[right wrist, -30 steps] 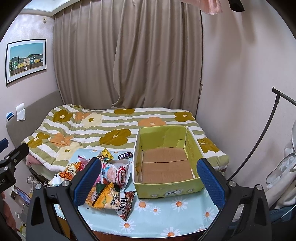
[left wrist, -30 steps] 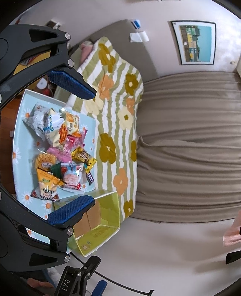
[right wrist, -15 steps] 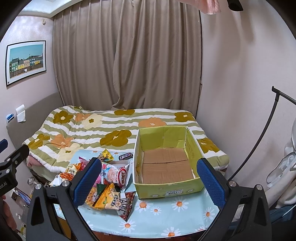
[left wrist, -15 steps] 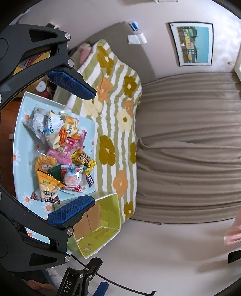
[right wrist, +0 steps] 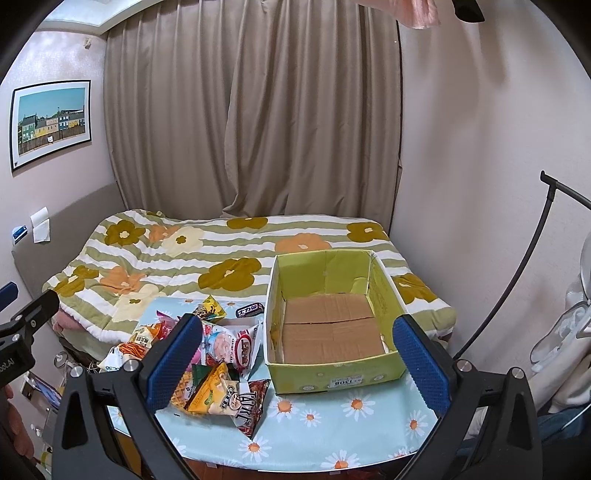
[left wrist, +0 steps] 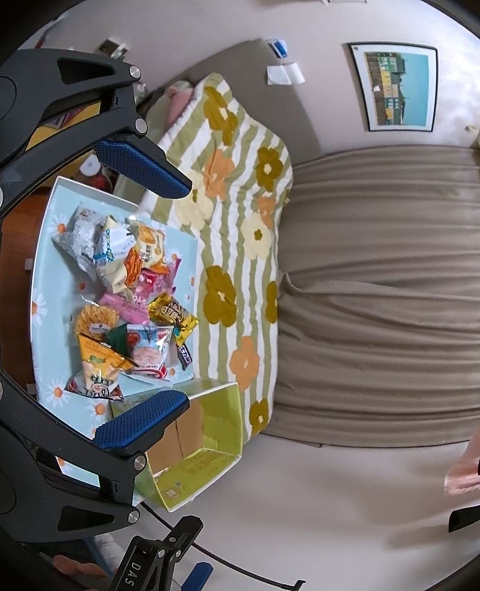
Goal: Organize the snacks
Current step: 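Grasp a cheese-stick bag with the left tool while the right tool grasps a yellow chip bag, then carry both bags over the cardboard box and release them inside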
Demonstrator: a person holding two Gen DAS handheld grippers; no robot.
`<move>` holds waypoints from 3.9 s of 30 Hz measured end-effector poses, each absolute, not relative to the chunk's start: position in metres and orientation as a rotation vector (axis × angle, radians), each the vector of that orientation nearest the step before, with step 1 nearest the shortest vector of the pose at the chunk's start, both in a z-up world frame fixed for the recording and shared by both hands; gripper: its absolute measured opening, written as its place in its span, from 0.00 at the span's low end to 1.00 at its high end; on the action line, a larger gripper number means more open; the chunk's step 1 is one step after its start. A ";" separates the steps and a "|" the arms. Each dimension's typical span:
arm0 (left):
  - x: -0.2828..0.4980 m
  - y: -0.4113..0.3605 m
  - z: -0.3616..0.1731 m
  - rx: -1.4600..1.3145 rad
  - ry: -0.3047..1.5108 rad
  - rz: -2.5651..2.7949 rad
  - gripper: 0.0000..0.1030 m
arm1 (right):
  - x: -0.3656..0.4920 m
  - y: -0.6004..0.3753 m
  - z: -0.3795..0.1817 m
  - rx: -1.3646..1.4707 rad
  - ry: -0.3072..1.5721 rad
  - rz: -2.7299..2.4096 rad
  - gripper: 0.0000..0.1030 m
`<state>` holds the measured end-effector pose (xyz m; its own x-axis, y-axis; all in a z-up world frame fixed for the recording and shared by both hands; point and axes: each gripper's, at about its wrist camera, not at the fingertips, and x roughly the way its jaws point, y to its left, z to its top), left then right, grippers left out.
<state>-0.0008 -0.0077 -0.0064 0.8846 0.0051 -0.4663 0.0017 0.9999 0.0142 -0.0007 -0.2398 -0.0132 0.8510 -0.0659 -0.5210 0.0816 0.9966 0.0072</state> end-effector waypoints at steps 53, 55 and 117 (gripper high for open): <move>0.122 0.038 -0.203 0.447 0.931 -0.207 1.00 | 0.079 -0.151 -0.241 -0.434 0.969 0.305 1.00; 0.131 0.035 -0.212 0.485 0.937 -0.230 1.00 | 0.086 -0.148 -0.251 -0.479 0.981 0.302 1.00; 0.195 0.013 -0.085 0.198 0.728 -0.269 0.62 | 0.159 -0.191 -0.112 -0.024 0.838 0.214 0.48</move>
